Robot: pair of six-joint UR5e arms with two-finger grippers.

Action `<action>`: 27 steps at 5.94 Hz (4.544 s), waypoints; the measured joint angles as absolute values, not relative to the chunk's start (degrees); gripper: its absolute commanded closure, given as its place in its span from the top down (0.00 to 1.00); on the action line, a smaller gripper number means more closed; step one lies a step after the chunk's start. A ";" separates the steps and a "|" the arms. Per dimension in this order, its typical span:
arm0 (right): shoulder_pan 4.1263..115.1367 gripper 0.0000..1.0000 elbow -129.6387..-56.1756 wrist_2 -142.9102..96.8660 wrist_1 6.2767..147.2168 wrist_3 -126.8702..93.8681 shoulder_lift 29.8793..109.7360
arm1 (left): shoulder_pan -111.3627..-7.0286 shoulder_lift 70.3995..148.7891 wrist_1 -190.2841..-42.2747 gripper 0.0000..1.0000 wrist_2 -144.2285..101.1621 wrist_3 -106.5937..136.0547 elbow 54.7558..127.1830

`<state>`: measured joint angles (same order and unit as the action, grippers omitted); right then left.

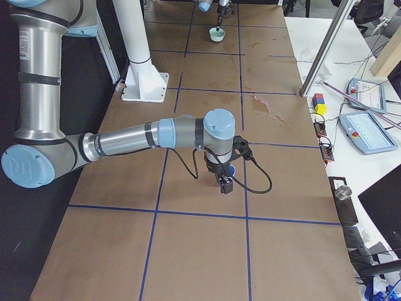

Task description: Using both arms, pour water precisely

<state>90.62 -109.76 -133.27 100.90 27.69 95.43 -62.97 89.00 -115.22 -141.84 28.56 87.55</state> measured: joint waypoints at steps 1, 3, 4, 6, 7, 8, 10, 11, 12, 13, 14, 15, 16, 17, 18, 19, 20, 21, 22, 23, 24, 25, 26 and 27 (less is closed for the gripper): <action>90.62 1.00 -109.88 -133.25 100.90 27.69 95.41 | -63.00 88.97 -115.35 0.71 -141.11 28.56 87.05; 90.62 1.00 -110.01 -133.24 100.90 27.69 95.44 | -64.18 88.97 -115.46 1.00 -139.49 28.59 86.53; 90.61 1.00 -110.03 -133.22 100.90 27.68 95.43 | -66.56 89.01 -115.40 1.00 -139.54 28.63 86.72; 90.62 1.00 -110.02 -133.03 101.12 27.17 95.46 | -72.91 88.73 -115.12 1.00 -140.14 28.65 90.28; 90.53 1.00 -110.03 -133.10 102.15 23.52 95.34 | -75.16 88.29 -114.84 1.00 -140.20 27.09 92.78; 90.26 1.00 -110.05 -133.31 103.41 17.37 95.12 | -77.09 87.53 -113.69 1.00 -140.30 22.78 94.33; 89.75 1.00 -109.44 -133.57 103.98 10.65 95.93 | -82.83 86.53 -102.64 1.00 -140.43 10.18 98.00; 89.57 1.00 -109.24 -133.71 103.99 10.08 96.69 | -86.19 86.52 -95.11 1.00 -140.34 2.74 99.53; 89.28 1.00 -109.19 -133.75 103.90 10.07 97.28 | -88.47 86.50 -90.36 1.00 -140.15 -2.35 100.22; 88.87 1.00 -109.17 -133.76 103.78 10.31 97.68 | -89.93 86.40 -87.29 1.00 -139.99 -4.91 100.73; 88.51 1.00 -109.16 -133.77 103.52 10.53 97.85 | -91.16 86.27 -84.75 1.00 -139.79 -7.92 100.11; 88.38 1.00 -109.16 -133.77 103.18 10.57 97.92 | -91.79 85.86 -82.96 1.00 -139.61 -10.71 99.16; 88.36 1.00 -109.16 -134.01 102.97 10.43 98.32 | -92.05 84.02 -81.40 1.00 -139.52 -11.88 99.72; 88.29 1.00 -109.10 -134.53 102.88 10.27 98.92 | -92.14 81.15 -80.24 1.00 -139.46 -12.14 101.56; 88.20 1.00 -109.06 -134.94 102.84 10.32 99.23 | -92.18 78.69 -79.69 1.00 -138.55 -12.20 104.02; 88.05 1.00 -109.06 -135.08 102.83 10.50 99.38 | -92.19 77.16 -79.51 1.00 -136.96 -12.13 105.85; 87.92 1.00 -109.05 -135.04 102.83 10.65 99.45 | -92.14 76.61 -79.52 1.00 -136.00 -12.07 106.56; 87.85 1.00 -109.03 -134.99 102.83 10.73 99.52 | -92.11 76.51 -79.68 1.00 -135.74 -12.05 106.73; 87.82 1.00 -109.05 -135.02 102.51 10.76 99.74 | -92.07 76.48 -79.82 1.00 -135.71 -12.04 106.76; 87.81 1.00 -109.07 -135.06 102.00 10.74 100.01 | -92.05 76.49 -79.93 1.00 -135.67 -12.04 106.88; 87.81 1.00 -109.06 -135.08 101.72 10.70 100.14 | -91.99 76.53 -80.02 1.00 -135.66 -12.04 106.98; 87.80 1.00 -109.04 -135.09 101.64 10.68 100.17 | -91.98 76.54 -80.05 1.00 -135.66 -12.01 107.09; 87.80 1.00 -109.04 -135.09 101.61 10.68 100.19 | -92.00 76.55 -80.09 1.00 -135.68 -11.97 107.14; 87.80 1.00 -109.07 -135.11 101.60 10.65 100.19 | -92.00 76.62 -80.11 1.00 -135.75 -10.96 107.18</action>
<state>87.80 -109.07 -135.11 101.60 10.65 100.19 -92.00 76.62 -80.11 -135.75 -10.96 107.18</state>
